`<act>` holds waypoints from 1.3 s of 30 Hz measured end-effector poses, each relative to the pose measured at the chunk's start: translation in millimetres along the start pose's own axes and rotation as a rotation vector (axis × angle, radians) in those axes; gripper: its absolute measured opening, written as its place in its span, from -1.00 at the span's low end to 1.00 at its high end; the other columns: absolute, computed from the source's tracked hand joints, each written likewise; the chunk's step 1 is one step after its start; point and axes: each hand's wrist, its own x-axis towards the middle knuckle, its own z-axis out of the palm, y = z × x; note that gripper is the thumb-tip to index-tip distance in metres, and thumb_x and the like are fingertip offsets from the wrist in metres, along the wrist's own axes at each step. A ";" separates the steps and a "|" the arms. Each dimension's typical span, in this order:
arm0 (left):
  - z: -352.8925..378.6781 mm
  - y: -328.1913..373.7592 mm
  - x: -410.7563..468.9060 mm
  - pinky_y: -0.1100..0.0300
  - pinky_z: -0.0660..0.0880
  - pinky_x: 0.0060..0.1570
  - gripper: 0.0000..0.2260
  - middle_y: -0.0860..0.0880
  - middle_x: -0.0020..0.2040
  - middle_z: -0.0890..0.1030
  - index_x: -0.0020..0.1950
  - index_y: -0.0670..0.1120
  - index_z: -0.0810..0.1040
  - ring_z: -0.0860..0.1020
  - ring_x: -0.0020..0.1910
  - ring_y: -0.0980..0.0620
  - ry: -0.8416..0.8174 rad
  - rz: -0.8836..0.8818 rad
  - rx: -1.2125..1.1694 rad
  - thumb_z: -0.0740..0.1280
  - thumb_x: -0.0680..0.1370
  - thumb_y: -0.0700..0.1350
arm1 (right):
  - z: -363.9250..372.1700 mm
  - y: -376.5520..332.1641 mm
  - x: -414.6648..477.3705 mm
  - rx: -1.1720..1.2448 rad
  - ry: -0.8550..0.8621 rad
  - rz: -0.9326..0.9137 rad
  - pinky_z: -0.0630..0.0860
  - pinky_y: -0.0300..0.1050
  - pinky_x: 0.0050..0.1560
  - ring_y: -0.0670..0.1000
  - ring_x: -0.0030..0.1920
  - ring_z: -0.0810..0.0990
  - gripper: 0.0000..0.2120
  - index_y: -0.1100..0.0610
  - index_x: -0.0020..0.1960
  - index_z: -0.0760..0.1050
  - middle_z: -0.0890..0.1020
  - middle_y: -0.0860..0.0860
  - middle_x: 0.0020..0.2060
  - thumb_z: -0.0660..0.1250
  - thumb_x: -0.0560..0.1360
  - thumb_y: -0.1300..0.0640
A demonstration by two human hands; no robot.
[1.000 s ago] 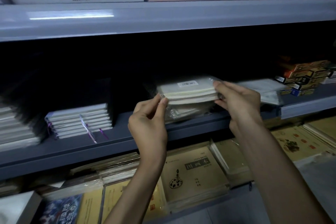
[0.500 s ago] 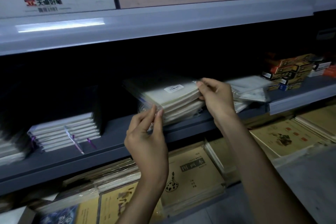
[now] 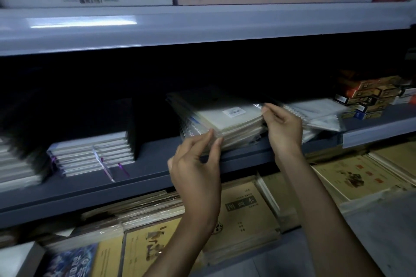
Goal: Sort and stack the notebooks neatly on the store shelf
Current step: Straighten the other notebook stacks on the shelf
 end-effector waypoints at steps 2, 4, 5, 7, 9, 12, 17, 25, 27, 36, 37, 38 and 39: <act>-1.6 3.2 -2.0 0.05 0.60 0.16 -0.70 0.17 0.09 0.64 0.26 0.00 0.72 0.61 0.09 0.19 -0.012 -0.026 -0.022 0.55 0.53 -0.04 | -0.5 0.1 -3.2 0.040 -0.015 0.039 0.58 -0.26 0.17 -0.32 -0.01 0.63 -0.73 0.05 0.29 0.65 0.71 -0.18 0.03 0.41 0.61 0.05; -3.7 4.3 -4.0 0.25 0.56 0.14 -0.59 0.16 0.13 0.56 0.36 0.02 0.65 0.56 0.12 0.23 -0.034 -0.051 0.000 0.57 0.52 -0.05 | -1.2 0.5 -5.4 0.115 -0.036 0.105 0.61 -0.08 0.22 -0.17 0.07 0.67 -0.73 0.00 0.29 0.65 0.71 -0.17 0.04 0.42 0.60 0.02; -4.5 3.6 -4.3 0.33 0.54 0.10 -0.55 0.16 0.14 0.52 0.40 0.04 0.61 0.54 0.11 0.26 -0.047 -0.070 0.013 0.57 0.52 -0.05 | -1.6 -0.1 -6.6 0.152 -0.047 0.129 0.62 -0.04 0.22 -0.10 0.11 0.68 -0.73 0.00 0.28 0.65 0.72 -0.13 0.06 0.43 0.60 0.02; -5.2 2.2 -3.2 0.39 0.53 0.03 -0.54 0.16 0.11 0.51 0.41 0.05 0.59 0.55 0.05 0.27 -0.060 -0.107 0.006 0.56 0.53 -0.06 | -2.0 -1.8 -8.6 0.194 -0.053 0.153 0.63 -0.02 0.22 -0.03 0.14 0.68 -0.72 -0.01 0.29 0.64 0.72 -0.09 0.09 0.44 0.59 0.02; -5.2 2.0 -0.8 0.39 0.54 0.02 -0.58 0.16 0.06 0.54 0.38 -0.01 0.62 0.57 0.00 0.23 -0.050 -0.115 -0.010 0.55 0.54 -0.12 | -3.1 -4.2 -10.2 0.210 -0.050 0.163 0.63 -0.04 0.21 -0.02 0.15 0.68 -0.72 0.01 0.29 0.64 0.72 -0.07 0.09 0.45 0.58 0.04; -4.6 4.7 2.8 0.34 0.59 0.03 -0.63 0.11 0.02 0.59 0.35 -0.05 0.64 0.61 -0.06 0.18 -0.016 -0.157 -0.070 0.54 0.54 -0.17 | -4.0 -12.0 -11.9 0.217 -0.029 0.191 0.63 -0.10 0.16 -0.03 0.13 0.67 -0.73 0.03 0.26 0.66 0.72 -0.07 0.08 0.47 0.57 0.07; -7.7 5.9 12.3 0.50 0.51 0.02 -0.61 0.06 0.03 0.61 0.36 -0.09 0.64 0.63 -0.02 0.12 -0.010 -0.203 -0.166 0.55 0.53 -0.23 | 2.4 -25.7 -16.6 0.219 0.014 0.157 0.64 -0.14 0.06 -0.05 0.01 0.69 -0.73 0.04 0.24 0.68 0.74 -0.02 0.02 0.50 0.54 0.08; -18.6 -4.3 38.2 0.38 0.59 0.10 -0.62 0.05 0.05 0.70 0.35 -0.08 0.66 0.66 -0.04 0.22 -0.018 -0.267 -0.182 0.56 0.54 -0.19 | 11.0 -26.9 -24.8 0.219 -0.022 0.131 0.65 -0.01 0.11 -0.14 -0.15 0.64 -0.67 0.02 0.27 0.66 0.71 -0.13 -0.14 0.53 0.51 0.06; -19.4 -8.2 41.5 0.33 0.61 0.14 -0.61 0.04 0.06 0.71 0.35 -0.09 0.66 0.66 -0.04 0.24 -0.031 -0.280 -0.166 0.56 0.53 -0.20 | 13.1 -23.1 -27.4 0.207 -0.027 0.121 0.64 -0.05 0.20 -0.15 -0.03 0.68 -0.65 0.02 0.28 0.65 0.73 -0.12 -0.02 0.53 0.51 0.06; -12.9 -10.0 27.7 0.57 0.46 0.00 -0.62 0.09 0.07 0.65 0.36 -0.10 0.65 0.61 -0.02 0.35 -0.008 -0.263 -0.130 0.54 0.55 -0.22 | 17.6 -11.8 -25.4 0.085 0.022 0.077 0.65 -0.04 0.16 -0.16 -0.03 0.69 -0.72 0.00 0.24 0.66 0.71 -0.17 -0.05 0.48 0.54 0.05; -12.1 -9.4 27.0 0.57 0.46 0.00 -0.63 0.09 0.06 0.65 0.36 -0.10 0.65 0.61 -0.03 0.34 -0.006 -0.260 -0.132 0.54 0.55 -0.22 | 17.3 -11.0 -24.0 0.069 0.021 0.062 0.66 -0.11 0.10 -0.19 -0.07 0.69 -0.73 0.01 0.24 0.65 0.71 -0.18 -0.08 0.47 0.55 0.04; -11.2 -8.6 26.2 0.56 0.47 0.00 -0.63 0.09 0.05 0.64 0.36 -0.10 0.64 0.62 -0.03 0.32 -0.006 -0.253 -0.131 0.53 0.55 -0.23 | 17.2 -9.7 -22.5 0.049 0.018 0.044 0.64 -0.22 0.00 -0.25 -0.11 0.68 -0.73 0.02 0.24 0.65 0.71 -0.20 -0.11 0.46 0.56 0.04; -10.2 -8.0 25.3 0.55 0.48 0.01 -0.63 0.09 0.05 0.64 0.36 -0.09 0.64 0.62 -0.03 0.29 -0.009 -0.244 -0.127 0.53 0.56 -0.23 | 17.0 -7.8 -21.0 0.037 0.011 0.029 0.58 -0.36 -0.10 -0.32 -0.15 0.66 -0.73 0.04 0.25 0.65 0.70 -0.22 -0.13 0.45 0.56 0.04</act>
